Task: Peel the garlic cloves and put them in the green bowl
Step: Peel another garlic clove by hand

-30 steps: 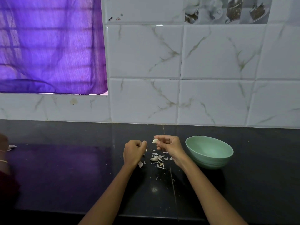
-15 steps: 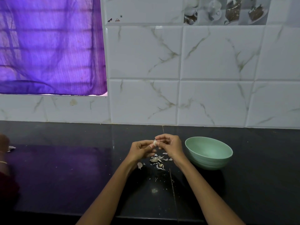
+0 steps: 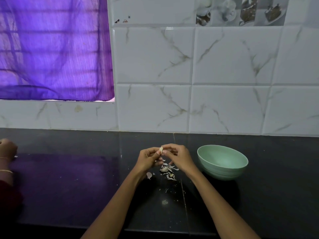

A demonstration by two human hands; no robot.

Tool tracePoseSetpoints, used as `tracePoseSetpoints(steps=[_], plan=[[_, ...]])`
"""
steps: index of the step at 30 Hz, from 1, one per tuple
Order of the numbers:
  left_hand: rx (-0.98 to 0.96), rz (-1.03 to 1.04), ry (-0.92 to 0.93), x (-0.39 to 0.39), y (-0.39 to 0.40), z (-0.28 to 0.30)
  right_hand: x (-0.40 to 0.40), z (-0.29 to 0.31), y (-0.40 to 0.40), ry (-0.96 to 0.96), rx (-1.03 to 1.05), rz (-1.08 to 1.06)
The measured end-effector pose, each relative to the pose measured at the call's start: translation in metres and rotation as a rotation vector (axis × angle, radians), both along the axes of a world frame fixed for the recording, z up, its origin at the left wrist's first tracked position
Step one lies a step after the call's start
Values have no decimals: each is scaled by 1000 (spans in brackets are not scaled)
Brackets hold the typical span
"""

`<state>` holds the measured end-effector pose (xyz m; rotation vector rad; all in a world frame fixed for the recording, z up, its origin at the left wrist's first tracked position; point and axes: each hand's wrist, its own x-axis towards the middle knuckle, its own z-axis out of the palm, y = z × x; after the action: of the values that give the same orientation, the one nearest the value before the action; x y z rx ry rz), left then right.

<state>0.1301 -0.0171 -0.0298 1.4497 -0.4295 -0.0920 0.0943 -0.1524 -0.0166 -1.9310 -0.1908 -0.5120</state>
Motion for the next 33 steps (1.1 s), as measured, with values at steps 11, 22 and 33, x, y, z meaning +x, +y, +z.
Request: tracePoseSetpoints(steps=[11,22,33], plan=[[-12,17,-1,-3,2,0,-1,3,-5,-97,-22,-135],[32,-31,-57,-1,4,-2,2,0,-5,-46,42,-23],[13,22,-122,2,4,-4,3,1,-11,-196,-313,-174]])
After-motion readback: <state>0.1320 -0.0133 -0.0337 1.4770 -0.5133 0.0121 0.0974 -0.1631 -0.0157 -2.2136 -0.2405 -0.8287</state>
